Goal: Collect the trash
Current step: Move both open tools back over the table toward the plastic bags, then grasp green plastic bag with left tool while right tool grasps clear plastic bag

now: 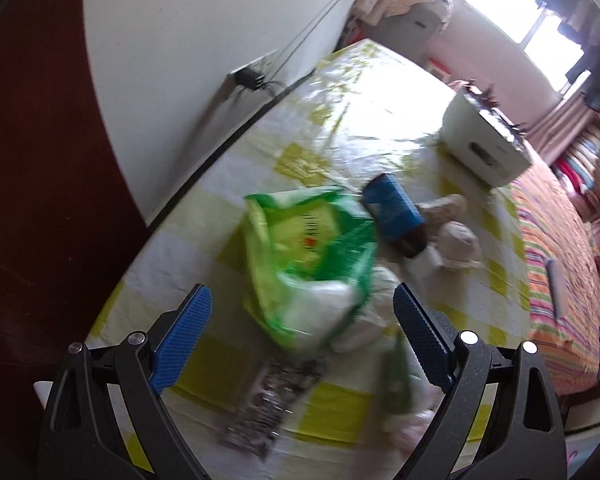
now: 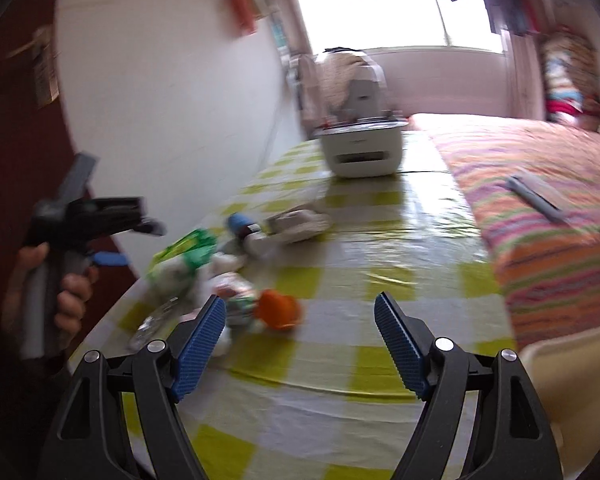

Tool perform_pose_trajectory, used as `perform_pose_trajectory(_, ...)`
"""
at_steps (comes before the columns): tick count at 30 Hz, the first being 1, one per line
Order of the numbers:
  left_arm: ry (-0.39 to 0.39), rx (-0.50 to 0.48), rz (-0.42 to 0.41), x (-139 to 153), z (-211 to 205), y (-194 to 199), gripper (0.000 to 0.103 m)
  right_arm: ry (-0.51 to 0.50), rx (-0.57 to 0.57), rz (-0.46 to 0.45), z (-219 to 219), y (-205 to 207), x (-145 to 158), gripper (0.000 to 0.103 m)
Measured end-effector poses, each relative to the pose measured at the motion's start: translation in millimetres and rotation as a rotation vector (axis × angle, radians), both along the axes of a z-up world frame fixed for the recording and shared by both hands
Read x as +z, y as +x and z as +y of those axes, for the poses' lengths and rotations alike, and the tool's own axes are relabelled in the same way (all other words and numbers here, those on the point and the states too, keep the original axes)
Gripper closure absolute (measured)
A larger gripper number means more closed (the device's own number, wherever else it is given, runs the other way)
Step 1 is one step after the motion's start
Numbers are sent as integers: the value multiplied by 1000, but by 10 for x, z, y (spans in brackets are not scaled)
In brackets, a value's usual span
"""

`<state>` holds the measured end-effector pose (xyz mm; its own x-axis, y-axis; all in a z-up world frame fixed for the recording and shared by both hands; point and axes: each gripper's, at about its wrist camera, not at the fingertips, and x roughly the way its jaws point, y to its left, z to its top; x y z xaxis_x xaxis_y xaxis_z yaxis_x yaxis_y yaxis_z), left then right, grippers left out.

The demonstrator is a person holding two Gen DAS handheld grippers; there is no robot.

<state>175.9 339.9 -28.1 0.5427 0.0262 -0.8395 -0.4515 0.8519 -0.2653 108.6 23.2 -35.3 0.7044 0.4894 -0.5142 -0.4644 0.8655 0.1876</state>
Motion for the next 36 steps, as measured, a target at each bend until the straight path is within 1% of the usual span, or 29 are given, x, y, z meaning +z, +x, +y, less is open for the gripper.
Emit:
perform_pose_trajectory(2, -9, 17, 16, -74, 123, 16, 12, -49, 91, -8, 319, 8, -13, 28)
perform_pose_trajectory(7, -53, 5, 39, -212, 232, 84, 12, -148, 208, -3, 841, 122, -97, 28)
perform_pose_trajectory(13, -112, -8, 63, -381, 277, 219, 12, -220, 233, 40, 1209, 500, -266, 28)
perform_pose_trajectory(16, -119, -14, 71, -452, 269, 305, 12, -257, 233, 67, 1298, 658, -355, 28)
perform_pose_trajectory(18, -126, -14, 77, -493, 273, 341, 12, -294, 229, 105, 1356, 769, -461, 28)
perform_pose_trajectory(21, -155, -18, 81, -547, 287, 400, 13, -321, 237, 148, 1373, 852, -583, 28)
perform_pose_trajectory(23, -165, -19, 82, -581, 301, 424, 15, -350, 236, 131, 1384, 829, -603, 36)
perform_pose_trajectory(24, -166, -20, 77, -588, 304, 431, 24, -355, 245, 129, 1392, 817, -601, 42)
perform_pose_trajectory(25, -167, -25, 82, -602, 302, 439, 41, -348, 248, 131, 1394, 815, -600, 45)
perform_pose_trajectory(26, -140, -23, 84, -588, 293, 437, 47, -334, 248, 133, 1377, 808, -591, 47)
perform_pose_trajectory(27, -135, -33, 80, -584, 270, 444, 60, -324, 248, 133, 1363, 794, -584, 50)
perform_pose_trajectory(28, -141, -42, 80, -589, 253, 444, 69, -319, 246, 129, 1353, 784, -578, 52)
perform_pose_trajectory(30, -161, -46, 71, -587, 241, 422, 75, -299, 242, 124, 1311, 754, -567, 55)
perform_pose_trajectory(31, -162, -43, 64, -575, 233, 403, 80, -288, 241, 124, 1298, 744, -552, 58)
perform_pose_trajectory(33, -155, -39, 48, -532, 216, 370, 85, -259, 230, 124, 1243, 728, -513, 59)
perform_pose_trajectory(36, -137, -37, 13, -427, 168, 311, 88, -227, 217, 102, 1185, 719, -425, 59)
